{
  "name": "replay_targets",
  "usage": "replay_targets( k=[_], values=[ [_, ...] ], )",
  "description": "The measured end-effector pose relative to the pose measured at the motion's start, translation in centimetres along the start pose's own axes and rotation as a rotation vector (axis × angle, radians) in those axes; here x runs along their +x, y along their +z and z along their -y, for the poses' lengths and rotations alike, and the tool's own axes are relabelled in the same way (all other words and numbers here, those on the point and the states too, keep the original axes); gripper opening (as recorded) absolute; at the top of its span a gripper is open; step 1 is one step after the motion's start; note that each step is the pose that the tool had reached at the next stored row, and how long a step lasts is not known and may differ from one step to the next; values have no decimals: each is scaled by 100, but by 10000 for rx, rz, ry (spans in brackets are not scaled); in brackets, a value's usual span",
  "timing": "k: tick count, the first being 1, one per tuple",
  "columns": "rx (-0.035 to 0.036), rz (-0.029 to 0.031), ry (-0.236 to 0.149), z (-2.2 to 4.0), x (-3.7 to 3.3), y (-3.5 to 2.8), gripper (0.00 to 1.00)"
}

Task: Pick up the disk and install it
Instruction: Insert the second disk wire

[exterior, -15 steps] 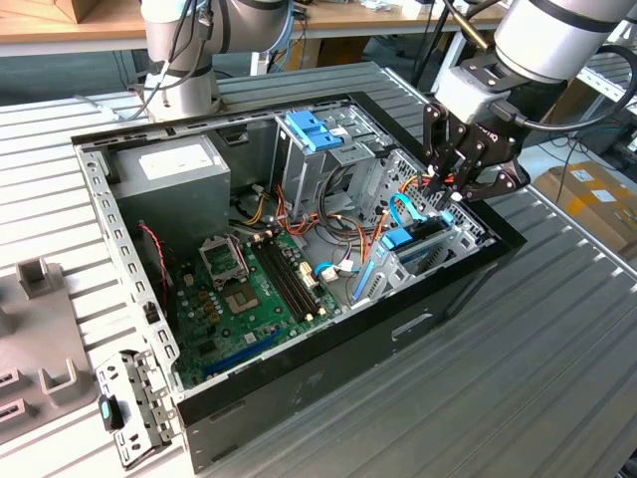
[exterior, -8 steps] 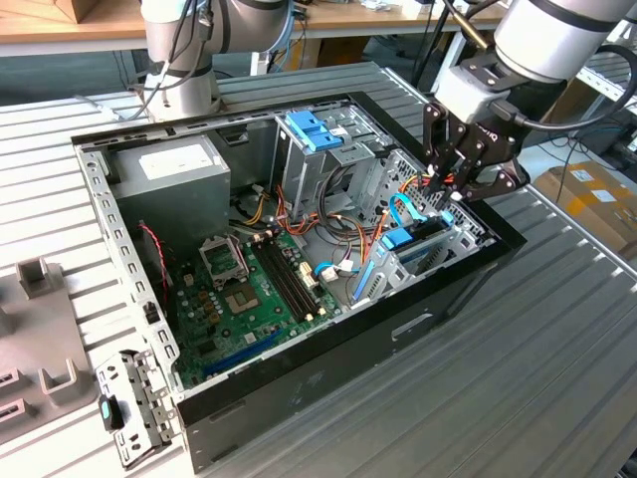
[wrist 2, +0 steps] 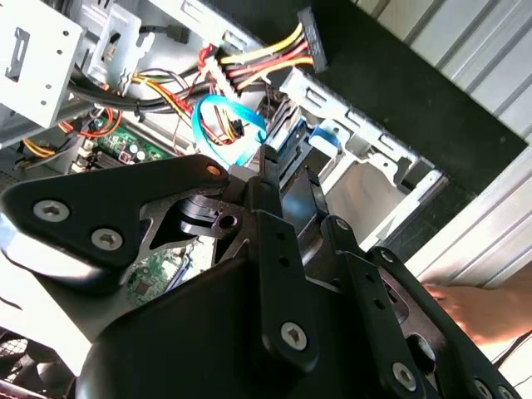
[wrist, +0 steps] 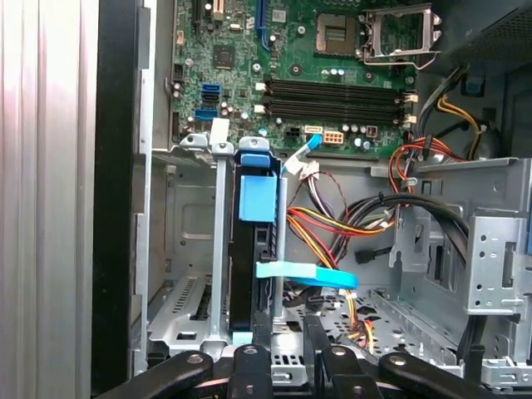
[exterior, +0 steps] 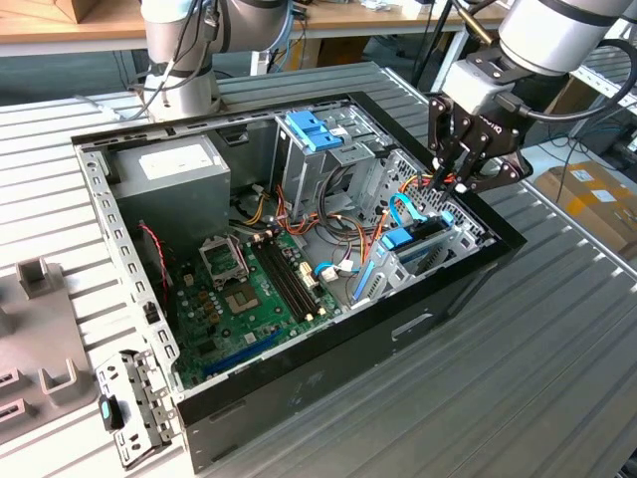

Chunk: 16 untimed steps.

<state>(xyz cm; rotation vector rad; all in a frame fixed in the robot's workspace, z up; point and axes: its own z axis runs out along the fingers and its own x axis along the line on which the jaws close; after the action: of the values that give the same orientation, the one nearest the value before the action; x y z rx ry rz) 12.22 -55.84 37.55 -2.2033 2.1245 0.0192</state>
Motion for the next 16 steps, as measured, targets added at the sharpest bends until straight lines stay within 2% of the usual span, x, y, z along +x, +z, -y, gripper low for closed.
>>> replay_targets(
  k=[2,16],
  values=[
    [-1,-1,-13,32,-14,2,30],
    [2,-1,-13,32,-15,3,30]
  ],
)
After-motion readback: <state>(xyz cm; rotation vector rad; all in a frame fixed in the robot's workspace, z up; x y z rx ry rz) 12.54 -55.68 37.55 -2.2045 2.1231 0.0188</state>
